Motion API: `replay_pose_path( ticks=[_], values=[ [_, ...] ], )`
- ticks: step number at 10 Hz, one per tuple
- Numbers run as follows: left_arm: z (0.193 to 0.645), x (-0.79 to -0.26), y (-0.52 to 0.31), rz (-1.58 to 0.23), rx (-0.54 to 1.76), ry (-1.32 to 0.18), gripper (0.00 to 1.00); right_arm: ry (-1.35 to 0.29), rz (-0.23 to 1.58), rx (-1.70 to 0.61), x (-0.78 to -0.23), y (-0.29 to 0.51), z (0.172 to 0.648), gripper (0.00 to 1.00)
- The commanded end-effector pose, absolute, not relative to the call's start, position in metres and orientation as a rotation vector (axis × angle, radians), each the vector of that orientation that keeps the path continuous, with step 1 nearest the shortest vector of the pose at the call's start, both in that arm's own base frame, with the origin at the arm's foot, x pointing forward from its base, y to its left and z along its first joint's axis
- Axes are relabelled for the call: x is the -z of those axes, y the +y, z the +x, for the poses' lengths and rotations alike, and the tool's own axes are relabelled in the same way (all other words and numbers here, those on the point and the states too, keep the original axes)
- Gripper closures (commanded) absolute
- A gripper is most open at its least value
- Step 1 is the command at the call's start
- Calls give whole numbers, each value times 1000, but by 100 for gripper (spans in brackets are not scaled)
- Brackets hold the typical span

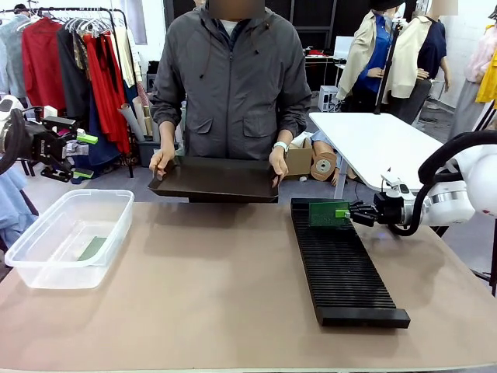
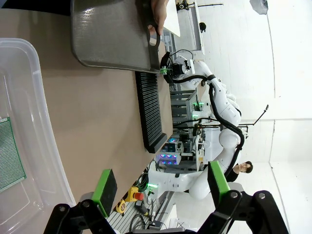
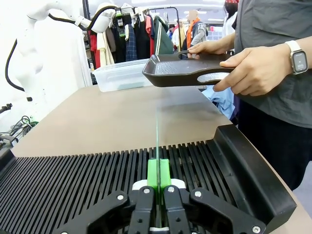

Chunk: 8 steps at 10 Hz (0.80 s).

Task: Sort PCBs into racks and boxes based on the side picked up.
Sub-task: If the short side of the Blank PCB is picked up, insert it into the PCB Rack ; if the long side is picked up, place it in the Organizing box.

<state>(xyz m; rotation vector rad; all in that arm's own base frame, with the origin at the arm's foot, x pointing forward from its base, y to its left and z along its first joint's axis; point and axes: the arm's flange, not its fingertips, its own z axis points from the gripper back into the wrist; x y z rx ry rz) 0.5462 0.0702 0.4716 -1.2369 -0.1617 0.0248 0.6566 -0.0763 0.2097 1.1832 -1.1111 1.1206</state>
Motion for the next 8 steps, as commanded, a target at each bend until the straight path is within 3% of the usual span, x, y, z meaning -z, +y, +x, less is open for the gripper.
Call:
replay_pose_path(
  ticks=[1,8],
  values=[
    [544,-474,70,-1225,-23,-165,3,-1090,1161,-1159,-208,-72,661,100],
    [544,-474,70,-1225,-23,-165,3,-1070,1144,-1144,-187,-75,680,100]
  ],
)
